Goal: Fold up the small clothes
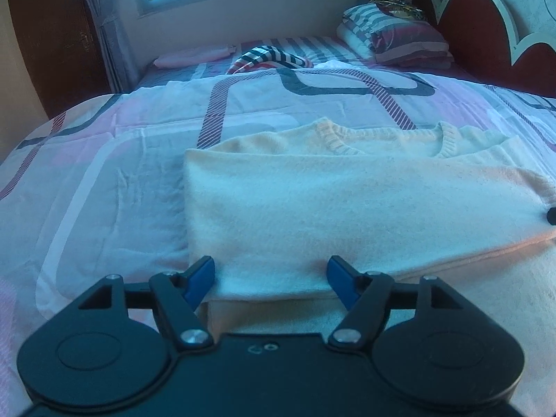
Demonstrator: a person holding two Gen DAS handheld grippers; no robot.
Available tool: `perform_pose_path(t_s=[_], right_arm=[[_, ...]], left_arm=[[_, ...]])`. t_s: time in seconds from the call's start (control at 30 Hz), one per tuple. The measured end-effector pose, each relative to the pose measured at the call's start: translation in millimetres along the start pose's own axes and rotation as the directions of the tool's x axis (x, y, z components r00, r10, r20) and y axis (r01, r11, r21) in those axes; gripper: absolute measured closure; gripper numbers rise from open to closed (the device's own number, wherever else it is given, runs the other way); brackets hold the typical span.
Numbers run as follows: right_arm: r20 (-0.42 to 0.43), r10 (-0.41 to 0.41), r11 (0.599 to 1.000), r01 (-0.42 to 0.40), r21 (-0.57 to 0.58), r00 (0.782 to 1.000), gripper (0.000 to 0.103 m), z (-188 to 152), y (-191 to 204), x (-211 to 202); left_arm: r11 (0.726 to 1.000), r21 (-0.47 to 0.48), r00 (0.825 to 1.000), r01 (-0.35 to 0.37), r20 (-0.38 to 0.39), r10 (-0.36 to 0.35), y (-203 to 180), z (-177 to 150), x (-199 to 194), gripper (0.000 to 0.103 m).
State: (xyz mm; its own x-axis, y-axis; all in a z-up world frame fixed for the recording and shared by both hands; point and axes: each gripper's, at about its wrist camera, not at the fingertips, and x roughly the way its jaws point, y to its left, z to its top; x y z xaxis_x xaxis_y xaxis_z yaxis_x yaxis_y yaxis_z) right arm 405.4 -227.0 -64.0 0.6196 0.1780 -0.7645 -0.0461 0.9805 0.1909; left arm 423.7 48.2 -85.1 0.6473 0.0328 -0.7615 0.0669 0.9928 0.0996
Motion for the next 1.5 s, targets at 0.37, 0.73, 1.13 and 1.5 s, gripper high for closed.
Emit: perform_pose_path(t_s=[0.37,0.73,1.13,1.5], right_arm=[[0.005,0.076,0.997,-0.075,-0.033,0.997,0.098,0,-12,3],[0.003,0.093,0.995,-0.093,-0.044,0.996,0.098,1,-15,6],[0.000,0.174,0.985,-0.174,-0.021,0.985,0.031,-56,-31,-79],[-0.069,0.286,0.926,-0.257,0.276,0.956,0.051,-197,-74,-186]], left_arm=[[0.996,-0.017,0.996,-0.082,-0.020,0.082,-12,3,1,0.028],[0.994,-0.002,0.993,-0.112,-0.046,0.111,-15,8,4,0.024],[0.998,0.047,0.999,-0.029,-0.024,0.031,13,-67,-74,0.027],[0.962,-0.082,0.959,0.261,-0.094,-0.268,53,-207,-176,0.029]])
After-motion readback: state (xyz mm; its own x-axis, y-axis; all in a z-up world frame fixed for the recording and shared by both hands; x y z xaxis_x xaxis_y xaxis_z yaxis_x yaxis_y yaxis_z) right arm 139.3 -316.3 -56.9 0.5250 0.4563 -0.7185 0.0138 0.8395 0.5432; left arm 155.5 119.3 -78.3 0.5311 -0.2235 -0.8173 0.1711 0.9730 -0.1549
